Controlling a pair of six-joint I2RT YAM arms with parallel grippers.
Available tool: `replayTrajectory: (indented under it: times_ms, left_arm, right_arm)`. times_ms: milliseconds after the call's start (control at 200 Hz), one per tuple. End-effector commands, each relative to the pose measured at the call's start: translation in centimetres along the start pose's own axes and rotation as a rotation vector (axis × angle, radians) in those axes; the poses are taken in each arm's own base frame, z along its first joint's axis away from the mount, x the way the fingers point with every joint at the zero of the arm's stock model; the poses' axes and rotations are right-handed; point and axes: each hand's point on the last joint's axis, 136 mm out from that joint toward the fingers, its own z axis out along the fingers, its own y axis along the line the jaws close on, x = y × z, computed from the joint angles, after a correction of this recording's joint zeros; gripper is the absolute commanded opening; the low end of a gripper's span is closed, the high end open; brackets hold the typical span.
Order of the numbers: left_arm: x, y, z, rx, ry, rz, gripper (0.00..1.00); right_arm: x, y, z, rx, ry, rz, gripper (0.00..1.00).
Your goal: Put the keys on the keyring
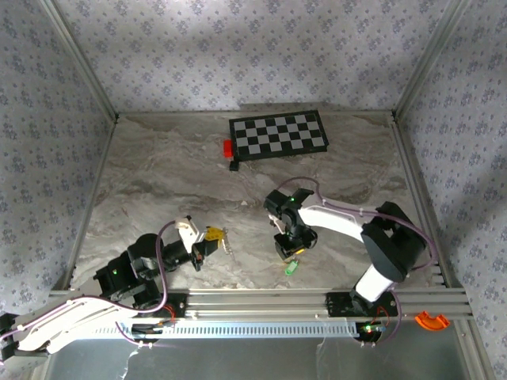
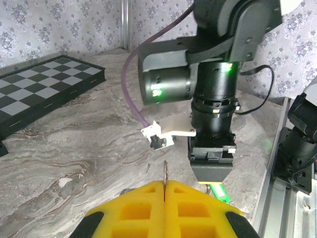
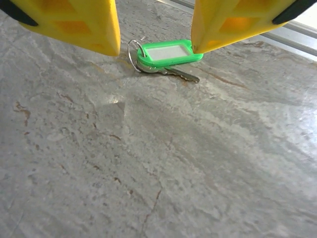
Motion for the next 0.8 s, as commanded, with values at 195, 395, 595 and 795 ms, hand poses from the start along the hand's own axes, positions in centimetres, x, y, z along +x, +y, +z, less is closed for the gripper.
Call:
replayTrajectory:
  times_ms: [195, 395, 595, 795]
  left_arm:
    - [-1.7, -0.6, -0.1, 0.032, -0.059, -0.002, 0.0]
    - [-1.9, -0.9, 0.1, 0.045, -0.054, 0.0, 0.0]
    - [-1.9, -1.0, 0.1, 0.049, -0.052, -0.003, 0.0]
    - [-1.9, -0.9, 0.1, 0.045, -0.052, -0.006, 0.0]
  right_arm:
    - [1.8, -1.0, -0.7, -0.086, -0.233, 0.314, 0.53]
    - [2.6, -0.6, 0.3, -0.197, -0.307, 0.403, 0.5]
    - [2.0, -0.3, 1.0, -0.203, -0.318, 0.357, 0.44]
    - [1.7, -0.2, 1.7, -0.197, -0.298, 0.341, 0.35]
